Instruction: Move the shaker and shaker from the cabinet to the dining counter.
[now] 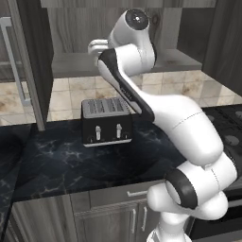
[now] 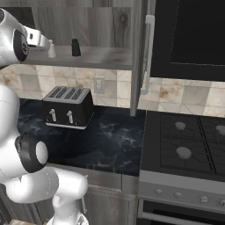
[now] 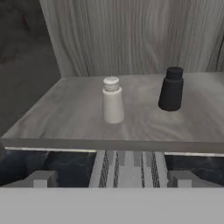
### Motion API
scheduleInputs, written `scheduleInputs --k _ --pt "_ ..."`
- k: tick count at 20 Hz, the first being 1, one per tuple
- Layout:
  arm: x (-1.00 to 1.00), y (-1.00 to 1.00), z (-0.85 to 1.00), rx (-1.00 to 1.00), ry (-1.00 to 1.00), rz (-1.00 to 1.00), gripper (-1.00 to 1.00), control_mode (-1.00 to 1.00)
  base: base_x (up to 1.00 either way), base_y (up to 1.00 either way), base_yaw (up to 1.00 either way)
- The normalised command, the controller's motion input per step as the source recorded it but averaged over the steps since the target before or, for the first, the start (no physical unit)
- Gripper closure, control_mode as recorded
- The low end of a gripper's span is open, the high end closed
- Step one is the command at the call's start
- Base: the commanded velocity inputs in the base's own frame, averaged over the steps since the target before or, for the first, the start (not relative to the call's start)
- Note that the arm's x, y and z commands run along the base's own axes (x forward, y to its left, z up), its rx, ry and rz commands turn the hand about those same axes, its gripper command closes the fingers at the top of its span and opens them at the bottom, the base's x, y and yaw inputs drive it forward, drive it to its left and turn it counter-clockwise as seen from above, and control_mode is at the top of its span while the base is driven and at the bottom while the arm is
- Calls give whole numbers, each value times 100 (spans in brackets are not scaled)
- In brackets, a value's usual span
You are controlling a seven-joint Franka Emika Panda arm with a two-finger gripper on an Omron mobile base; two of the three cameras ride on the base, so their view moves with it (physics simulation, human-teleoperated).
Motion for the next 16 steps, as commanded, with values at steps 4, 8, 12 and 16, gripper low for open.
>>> scheduleInputs --k 4,8,12,16 --pt "38 -19 0 -9 0 -26 -100 -100 0 0 0" --pt "42 -17 0 -2 0 -18 -100 -100 0 0 0" --pt "27 -2 0 0 0 -4 -100 -100 0 0 0" --pt "3 0 0 0 -2 0 -100 -100 0 0 0"
